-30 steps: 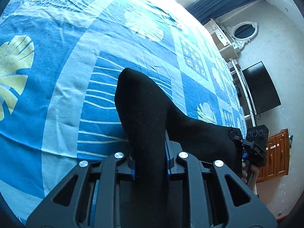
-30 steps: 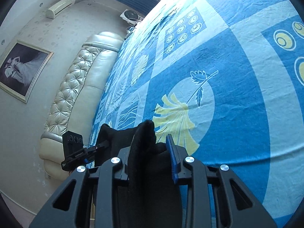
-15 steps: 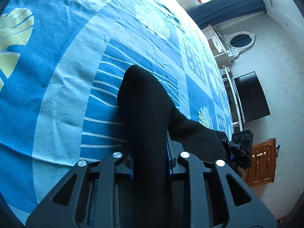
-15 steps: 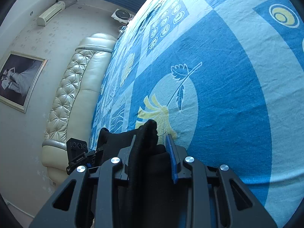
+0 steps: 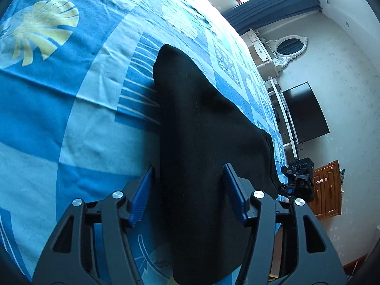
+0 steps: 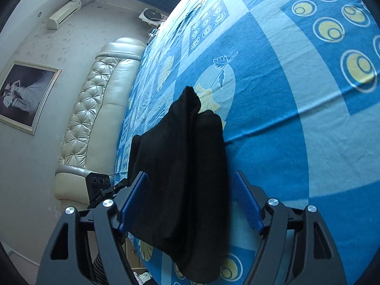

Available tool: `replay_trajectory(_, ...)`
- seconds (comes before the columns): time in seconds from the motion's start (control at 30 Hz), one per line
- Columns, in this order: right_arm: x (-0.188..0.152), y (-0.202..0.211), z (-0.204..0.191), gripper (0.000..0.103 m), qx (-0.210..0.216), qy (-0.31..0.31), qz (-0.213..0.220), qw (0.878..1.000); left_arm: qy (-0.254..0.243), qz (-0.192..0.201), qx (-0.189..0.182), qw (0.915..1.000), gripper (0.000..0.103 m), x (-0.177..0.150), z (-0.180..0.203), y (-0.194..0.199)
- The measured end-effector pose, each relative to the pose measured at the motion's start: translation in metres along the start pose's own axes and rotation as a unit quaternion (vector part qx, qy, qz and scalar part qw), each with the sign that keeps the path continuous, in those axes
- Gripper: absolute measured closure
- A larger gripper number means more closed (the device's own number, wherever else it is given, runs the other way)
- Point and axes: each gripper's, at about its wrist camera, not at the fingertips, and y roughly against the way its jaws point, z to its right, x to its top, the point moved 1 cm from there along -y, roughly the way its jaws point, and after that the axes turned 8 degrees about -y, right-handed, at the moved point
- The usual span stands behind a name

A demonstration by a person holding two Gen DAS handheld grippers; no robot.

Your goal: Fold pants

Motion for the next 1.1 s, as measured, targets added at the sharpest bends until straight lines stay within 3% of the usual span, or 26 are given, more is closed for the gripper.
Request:
replay_trajectory(0.13,-0.028,0.016,0.009,0.028,0.008,-0.010,0.011,1.000,0.012,0.016,-0.009,0.9998,0.016,-0.034,0.008,0.019)
replay_trajectory(0.37,-0.042,0.013,0.011,0.021,0.018,-0.019,0.020,0.999,0.051,0.029,-0.051,0.9970,0.012,-0.053,-0.006,0.025)
replay_trajectory(0.7,-0.043,-0.019,-0.006,0.018,0.027,-0.015,-0.004,1.000,0.036,0.021,-0.067,0.9969,0.012,-0.054,0.006,0.008)
replay_trajectory(0.77,-0.043,-0.024,-0.008,0.017,0.026,-0.015,-0.005,1.000,0.036,0.011,-0.088,0.9954,0.020,-0.056,0.011,0.004)
replay_trajectory(0.83,-0.043,-0.026,-0.008,0.018,0.026,-0.016,-0.007,0.999,0.035,-0.001,-0.062,0.9975,0.037,-0.058,0.013,-0.002)
replay_trajectory(0.9,-0.043,-0.027,-0.005,0.024,0.016,-0.021,-0.009,1.000,0.036,-0.009,-0.042,0.9984,0.047,-0.060,0.012,-0.005)
replay_trajectory(0.97,-0.041,-0.030,0.000,0.054,-0.003,-0.034,-0.014,0.999,0.044,-0.009,-0.033,0.9984,0.055,-0.062,0.011,-0.003)
replay_trajectory(1.1,-0.042,-0.029,0.004,0.065,0.010,-0.037,-0.010,0.999,0.030,-0.013,-0.003,0.9995,0.065,-0.062,0.018,-0.002)
